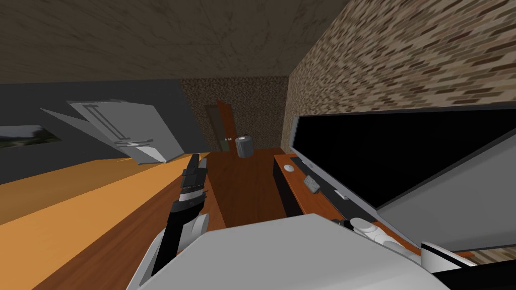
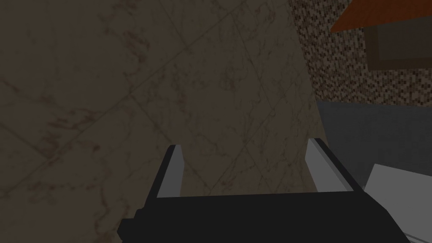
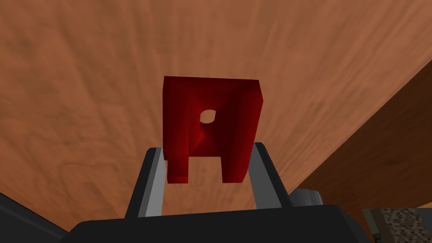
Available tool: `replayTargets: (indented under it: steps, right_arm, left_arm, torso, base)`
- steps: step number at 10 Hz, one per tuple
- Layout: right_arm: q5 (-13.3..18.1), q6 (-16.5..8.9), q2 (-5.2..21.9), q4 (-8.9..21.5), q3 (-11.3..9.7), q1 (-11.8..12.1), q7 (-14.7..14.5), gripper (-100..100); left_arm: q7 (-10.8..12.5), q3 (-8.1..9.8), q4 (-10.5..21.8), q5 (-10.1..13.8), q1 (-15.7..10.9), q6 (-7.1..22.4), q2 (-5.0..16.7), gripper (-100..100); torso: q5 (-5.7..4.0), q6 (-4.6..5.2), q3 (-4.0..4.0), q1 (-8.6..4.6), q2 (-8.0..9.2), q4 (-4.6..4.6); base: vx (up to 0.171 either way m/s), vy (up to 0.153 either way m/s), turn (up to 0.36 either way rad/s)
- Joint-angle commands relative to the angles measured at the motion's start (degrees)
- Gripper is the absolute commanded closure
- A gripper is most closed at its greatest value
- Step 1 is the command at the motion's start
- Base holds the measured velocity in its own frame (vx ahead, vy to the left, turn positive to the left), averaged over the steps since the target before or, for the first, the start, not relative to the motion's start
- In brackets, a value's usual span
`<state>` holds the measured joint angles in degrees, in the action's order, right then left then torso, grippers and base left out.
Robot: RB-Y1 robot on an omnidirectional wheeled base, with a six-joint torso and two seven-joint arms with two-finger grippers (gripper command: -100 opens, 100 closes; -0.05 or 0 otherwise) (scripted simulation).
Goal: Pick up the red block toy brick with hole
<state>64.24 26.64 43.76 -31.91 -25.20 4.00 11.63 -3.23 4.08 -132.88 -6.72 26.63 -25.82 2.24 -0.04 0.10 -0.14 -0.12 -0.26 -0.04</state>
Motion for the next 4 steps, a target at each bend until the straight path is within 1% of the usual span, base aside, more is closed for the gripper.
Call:
replayTargets:
  steps: [1,2,3,4]
  right_arm:
    - [0.71,1.75,1.80,-0.54,0.19,-0.11,0.85,100]
    - [0.88,2.09,2.20,-0.71,0.21,-0.12,1.11,100]
    - [1.13,1.08,2.45,-2.04,-0.50,0.34,2.39,100]
    - [1.16,1.25,2.53,-2.04,-0.49,0.36,2.47,0]
  left_arm:
    - [0.00,0.00,0.00,0.00,0.00,0.00,0.00,0]
    - [0.00,0.00,0.00,0.00,0.00,0.00,0.00,0]
    - [0.00,-0.01,0.00,0.00,0.00,0.00,-0.01,0]
    - [0.00,0.00,0.00,0.00,0.00,0.00,0.00,0]
  torso:
    - [0.00,0.00,0.00,0.00,0.00,0.00]
    - [0.06,0.03,0.02,0.14,0.04,0.00]
    - [0.05,0.02,0.03,0.25,0.07,0.00]
    - [0.03,0.00,0.02,0.16,0.04,0.01]
  base:
    - [-0.008,0.047,-0.087]
    - [-0.014,0.072,-0.066]
    - [-0.007,0.032,-0.013]
    - [-0.002,0.006,0.000]
